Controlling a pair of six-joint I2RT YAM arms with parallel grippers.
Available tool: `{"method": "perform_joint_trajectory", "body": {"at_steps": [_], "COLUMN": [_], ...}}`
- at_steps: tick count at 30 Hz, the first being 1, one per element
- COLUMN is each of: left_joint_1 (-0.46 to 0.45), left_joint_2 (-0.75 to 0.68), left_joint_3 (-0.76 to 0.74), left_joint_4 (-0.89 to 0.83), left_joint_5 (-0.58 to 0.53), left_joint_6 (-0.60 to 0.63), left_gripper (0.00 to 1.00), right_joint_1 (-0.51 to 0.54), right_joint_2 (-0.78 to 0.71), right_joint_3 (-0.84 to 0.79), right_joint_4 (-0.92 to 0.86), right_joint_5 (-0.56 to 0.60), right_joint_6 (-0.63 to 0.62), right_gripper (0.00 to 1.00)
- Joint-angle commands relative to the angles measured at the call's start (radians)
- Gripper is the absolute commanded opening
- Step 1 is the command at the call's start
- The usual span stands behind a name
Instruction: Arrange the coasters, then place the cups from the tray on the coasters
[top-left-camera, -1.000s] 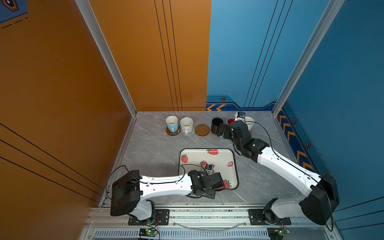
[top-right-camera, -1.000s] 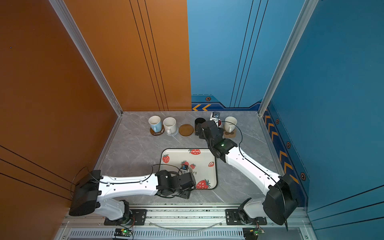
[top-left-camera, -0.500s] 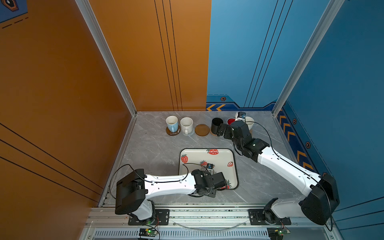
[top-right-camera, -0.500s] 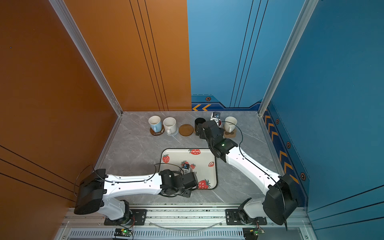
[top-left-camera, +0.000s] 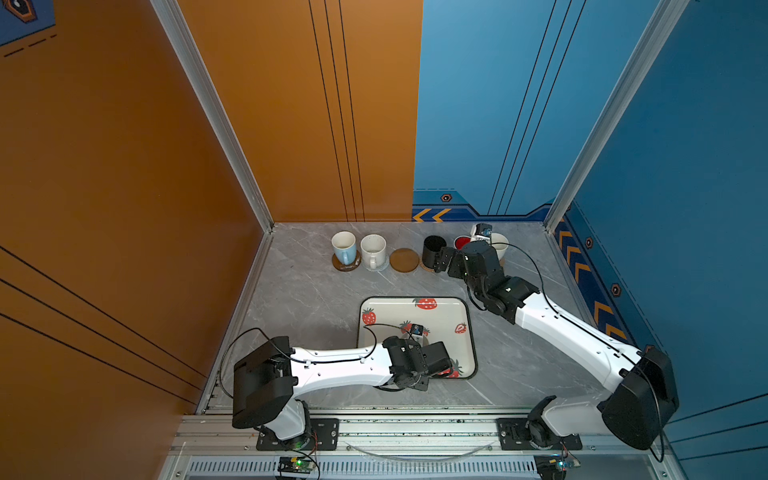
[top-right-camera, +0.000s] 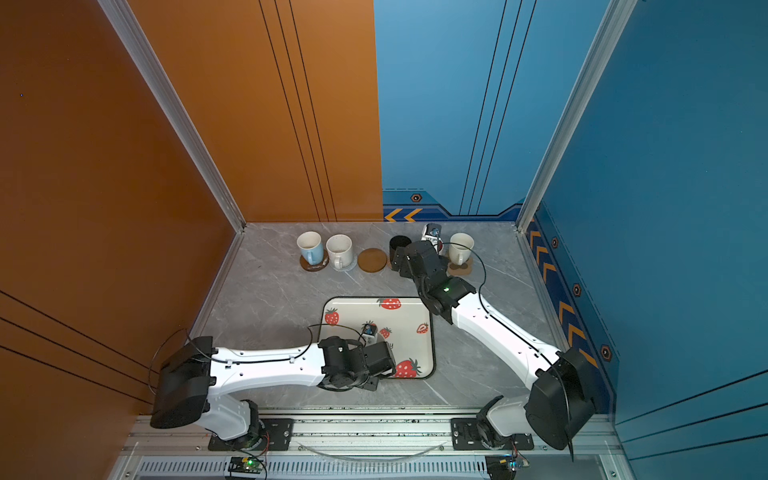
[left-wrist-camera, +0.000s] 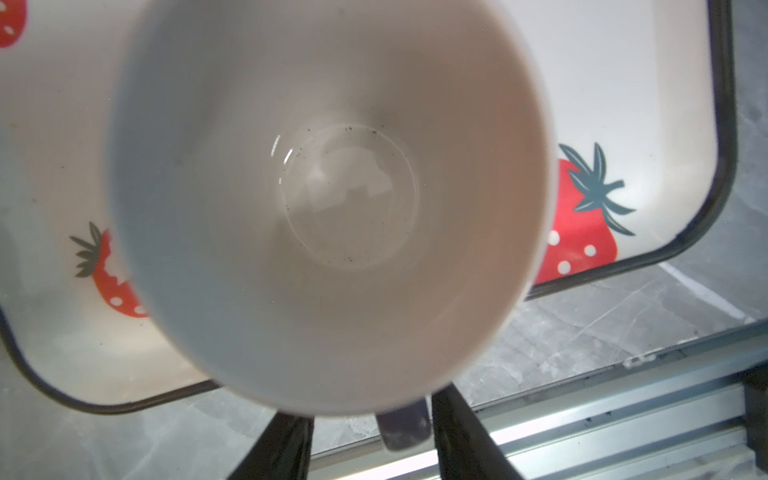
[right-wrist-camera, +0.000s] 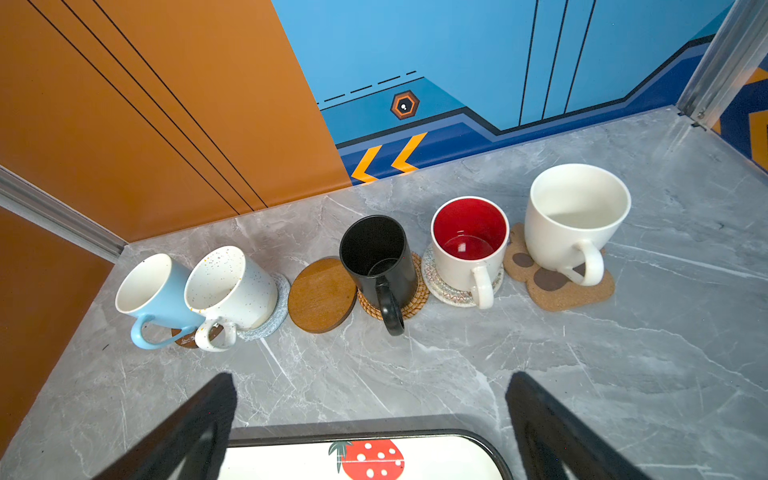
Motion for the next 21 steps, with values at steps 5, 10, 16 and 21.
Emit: {"method": "perform_joint_trajectory", "body": {"at_steps": [5,10,16,21], "left_joint_1": [0.015,0.021,0.017,0.013], "left_joint_2": [0.013,0.012,0.044,0.069], "left_joint_3": [0.017,0.019,0.047,0.062], "left_joint_4": [-0.059,-0.079,-0.079,-0.079], "left_joint_5": [-0.045,-0.061,-0.051,-0.047], "left_joint_6": [0.014,0.016,0.039,0.052], "left_gripper": [0.42,0.41,0.39,0.38], "right_joint_1": [-0.008,-0.011,-0.014,-0.015], "right_joint_2": [0.013,0.015,0.019,0.019], "right_joint_3": [-0.012,-0.012,-0.012,-0.015], "right_joint_4": [0.019,0.021,0.024,0.028], "right_joint_5": [-0.020,-0.025,-0.033,-0.038], "right_joint_6": [0.020,0.020,0.023,0.023], "right_gripper": [1.00,1.00,1.00,1.00]}}
